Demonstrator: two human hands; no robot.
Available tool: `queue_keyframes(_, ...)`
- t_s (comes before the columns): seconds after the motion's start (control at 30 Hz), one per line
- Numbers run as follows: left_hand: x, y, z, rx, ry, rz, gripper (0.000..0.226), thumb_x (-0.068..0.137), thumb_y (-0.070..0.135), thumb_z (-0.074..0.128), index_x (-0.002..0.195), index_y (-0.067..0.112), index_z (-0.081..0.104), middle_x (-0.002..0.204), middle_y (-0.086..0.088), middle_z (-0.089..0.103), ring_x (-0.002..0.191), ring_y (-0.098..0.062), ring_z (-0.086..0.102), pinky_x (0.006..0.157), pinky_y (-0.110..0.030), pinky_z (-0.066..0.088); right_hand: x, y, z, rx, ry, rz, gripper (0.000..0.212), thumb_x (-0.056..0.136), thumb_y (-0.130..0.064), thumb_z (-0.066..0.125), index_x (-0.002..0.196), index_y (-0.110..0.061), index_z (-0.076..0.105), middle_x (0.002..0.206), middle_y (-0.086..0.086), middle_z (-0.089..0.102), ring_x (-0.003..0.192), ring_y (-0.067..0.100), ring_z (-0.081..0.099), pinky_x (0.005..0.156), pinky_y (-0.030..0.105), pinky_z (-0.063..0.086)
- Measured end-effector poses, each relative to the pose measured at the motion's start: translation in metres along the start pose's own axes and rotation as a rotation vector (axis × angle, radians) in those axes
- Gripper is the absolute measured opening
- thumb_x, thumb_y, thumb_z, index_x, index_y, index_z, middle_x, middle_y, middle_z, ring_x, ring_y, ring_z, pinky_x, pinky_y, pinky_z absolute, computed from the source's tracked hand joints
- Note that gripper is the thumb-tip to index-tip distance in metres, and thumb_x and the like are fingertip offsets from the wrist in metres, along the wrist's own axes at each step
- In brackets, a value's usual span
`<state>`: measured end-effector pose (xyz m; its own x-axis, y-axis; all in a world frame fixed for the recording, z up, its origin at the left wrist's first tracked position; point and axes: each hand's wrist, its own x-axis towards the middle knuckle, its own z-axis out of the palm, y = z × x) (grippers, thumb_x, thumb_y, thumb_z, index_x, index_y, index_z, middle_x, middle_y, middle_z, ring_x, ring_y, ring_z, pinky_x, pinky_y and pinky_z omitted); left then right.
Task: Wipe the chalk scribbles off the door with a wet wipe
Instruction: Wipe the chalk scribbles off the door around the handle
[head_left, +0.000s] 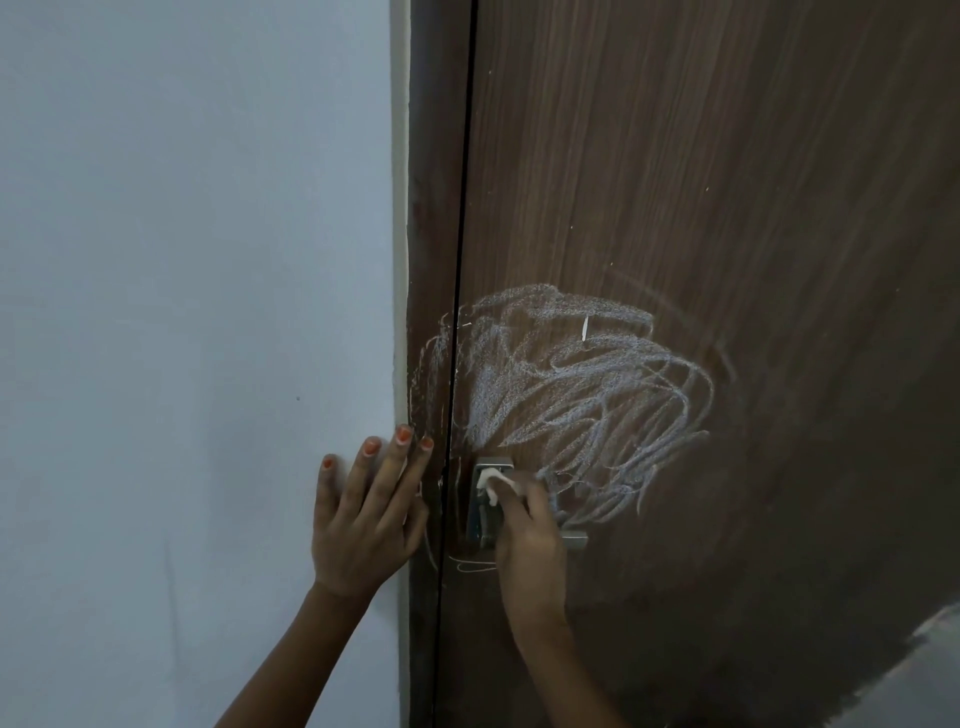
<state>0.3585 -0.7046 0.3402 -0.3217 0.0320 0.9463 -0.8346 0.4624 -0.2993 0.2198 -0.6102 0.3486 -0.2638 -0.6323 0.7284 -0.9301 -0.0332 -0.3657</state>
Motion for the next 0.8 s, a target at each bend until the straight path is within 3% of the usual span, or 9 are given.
queue_keyframes(0.1,0.001,0.0,0.0,0.002,-0.004,0.001,0.056,0.094,0.026,0.036,0.148,0.014,0.025,0.156,-0.008,0.012,0.144,-0.025,0.009,0.116,-0.046,0.006,0.009,0.003,-0.001,-0.011,0.017,-0.028,0.048,0.057,0.016,0.076,0.101,-0.004,0.07,0.096,0.012,0.068,0.078,0.02,0.068,0.059,0.025,0.058)
queue_keyframes(0.2,0.001,0.0,-0.001,-0.003,-0.002,0.001,0.055,0.094,0.026,0.035,0.147,0.014,0.025,0.156,-0.008,0.012,0.144,-0.025,0.008,0.116,-0.046,0.006,0.007,0.001,0.002,-0.111,-0.028,-0.087,0.047,0.05,0.009,0.082,0.093,-0.009,0.073,0.086,0.005,0.071,0.072,0.02,0.067,0.052,0.023,0.055)
queue_keyframes(0.3,0.001,0.0,-0.001,-0.003,0.0,0.001,0.057,0.093,0.025,0.037,0.148,0.014,0.024,0.156,-0.007,0.012,0.144,-0.025,0.008,0.116,-0.046,0.006,-0.001,0.004,0.005,-0.124,-0.114,-0.084,0.046,0.045,0.009,0.084,0.084,-0.012,0.074,0.088,0.003,0.07,0.078,0.021,0.067,0.05,0.022,0.055)
queue_keyframes(0.47,0.002,0.0,-0.001,-0.006,-0.001,-0.001,0.057,0.093,0.026,0.036,0.148,0.014,0.024,0.156,-0.007,0.012,0.144,-0.024,0.009,0.116,-0.046,0.006,0.008,0.013,-0.001,-0.008,0.002,0.01,0.038,0.053,0.015,0.079,0.085,-0.005,0.071,0.091,0.008,0.068,0.086,0.021,0.062,0.066,0.021,0.052)
queue_keyframes(0.57,0.003,0.0,-0.001,-0.001,0.001,-0.003,0.056,0.094,0.026,0.035,0.148,0.014,0.025,0.156,-0.007,0.012,0.144,-0.024,0.008,0.116,-0.045,0.006,0.019,0.006,0.0,-0.003,0.034,-0.036,0.036,0.06,0.012,0.077,0.092,-0.004,0.071,0.094,0.01,0.067,0.087,0.021,0.062,0.072,0.022,0.053)
queue_keyframes(0.7,0.002,0.0,-0.001,-0.009,0.004,-0.005,0.056,0.094,0.026,0.035,0.148,0.015,0.024,0.157,-0.006,0.012,0.144,-0.023,0.009,0.116,-0.045,0.007,0.008,-0.007,0.008,-0.074,-0.127,-0.147,0.04,0.051,0.008,0.083,0.085,-0.011,0.073,0.091,0.005,0.069,0.079,0.019,0.065,0.055,0.018,0.054)
queue_keyframes(0.8,0.003,0.0,-0.001,-0.006,0.006,-0.002,0.056,0.094,0.026,0.036,0.147,0.014,0.025,0.156,-0.006,0.012,0.144,-0.023,0.009,0.116,-0.045,0.007,0.001,0.001,0.006,-0.074,-0.169,-0.106,0.042,0.045,0.012,0.082,0.079,-0.011,0.073,0.09,0.006,0.069,0.078,0.02,0.066,0.051,0.019,0.055)
